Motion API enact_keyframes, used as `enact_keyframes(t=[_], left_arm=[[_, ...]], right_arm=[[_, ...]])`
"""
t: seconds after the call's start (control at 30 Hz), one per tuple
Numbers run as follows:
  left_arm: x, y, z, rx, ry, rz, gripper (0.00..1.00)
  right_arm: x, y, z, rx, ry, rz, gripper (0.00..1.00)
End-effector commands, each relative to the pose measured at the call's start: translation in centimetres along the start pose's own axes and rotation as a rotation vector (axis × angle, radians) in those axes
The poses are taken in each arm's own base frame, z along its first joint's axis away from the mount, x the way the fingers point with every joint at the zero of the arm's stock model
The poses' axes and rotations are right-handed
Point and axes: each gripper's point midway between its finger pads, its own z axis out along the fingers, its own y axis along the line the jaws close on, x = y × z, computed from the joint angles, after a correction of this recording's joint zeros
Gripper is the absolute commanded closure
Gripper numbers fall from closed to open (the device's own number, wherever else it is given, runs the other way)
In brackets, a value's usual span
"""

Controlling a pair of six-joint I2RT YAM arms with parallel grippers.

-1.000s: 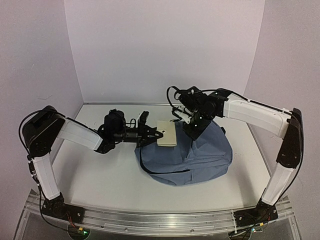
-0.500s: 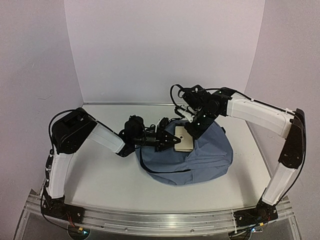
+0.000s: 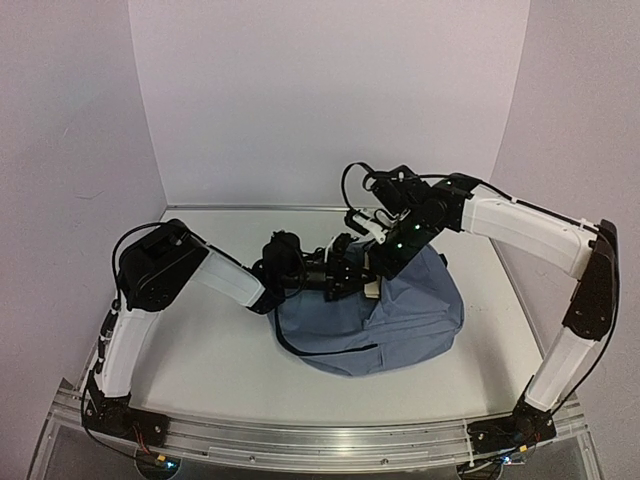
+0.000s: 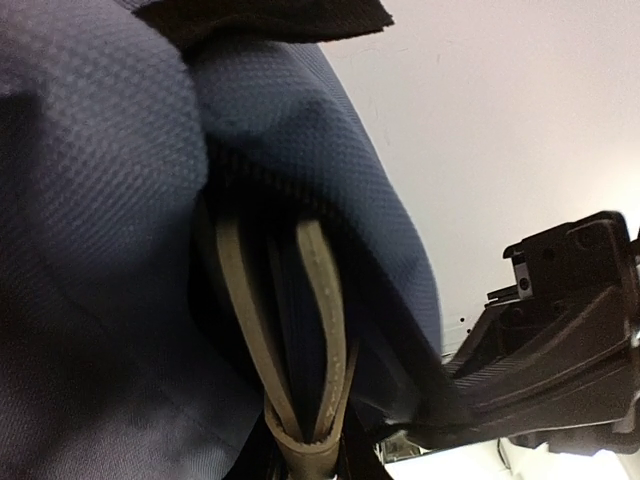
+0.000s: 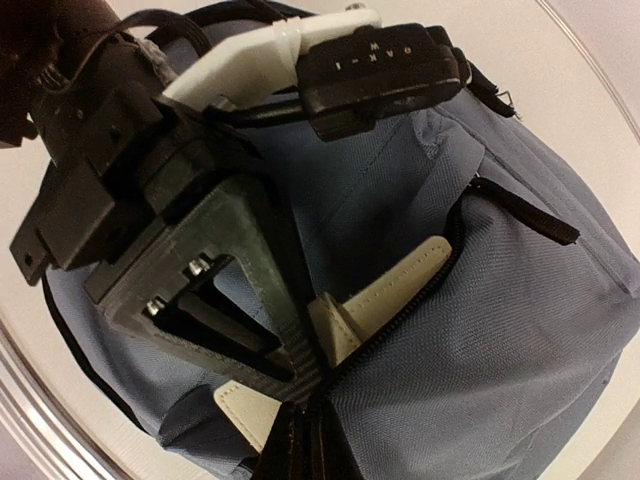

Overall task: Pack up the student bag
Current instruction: Place the personal item in the student bag.

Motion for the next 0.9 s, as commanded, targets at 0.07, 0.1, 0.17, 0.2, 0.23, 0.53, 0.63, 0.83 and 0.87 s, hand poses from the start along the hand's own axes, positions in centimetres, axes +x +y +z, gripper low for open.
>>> enact_keyframes(t=[0.07, 0.1, 0.17, 0.2, 0.23, 0.53, 0.63, 0.83, 0.87], left_arm=[[0.3, -5.2, -2.0, 0.107, -0.069, 0.105, 1.0], [0.6, -5.4, -2.3, 0.104, -0.073, 0.107, 1.0], [0.9, -5.7, -2.7, 0.097, -0.077, 0.105, 1.0], [0.9, -5.7, -2.7, 0.096, -0.08, 0.105, 1.0], [0.9, -5.7, -2.8, 0.094, -0.083, 0.105, 1.0], [-0.7, -2.9, 0.7, 0.042, -0.067, 0.052, 1.0], [-0.8, -1.5, 0.7, -0.013, -0.078, 0.023, 0.9], [0.3, 0.4, -2.0, -0.191, -0.138, 0.005, 0.59], [0.2, 0.3, -2.5, -0.23, -0.153, 0.009, 0.56]], right_arm=[[-7.4, 5.8, -2.0, -0.285, -0.208, -0.009, 1.0], [-7.7, 6.3, -1.9, -0.31, -0.21, 0.0, 1.0], [-8.2, 7.4, -1.9, -0.361, -0.209, 0.031, 1.0], [-8.3, 7.7, -1.9, -0.379, -0.211, 0.045, 1.0], [-8.3, 7.8, -1.8, -0.391, -0.208, 0.061, 1.0], [-7.3, 7.4, -2.5, -0.395, -0.211, 0.117, 1.0], [-6.5, 5.6, -2.3, -0.359, -0.206, 0.149, 1.0], [-3.5, 1.9, -0.2, -0.335, -0.153, 0.245, 1.0], [-3.0, 1.8, 0.1, -0.338, -0.144, 0.253, 1.0]])
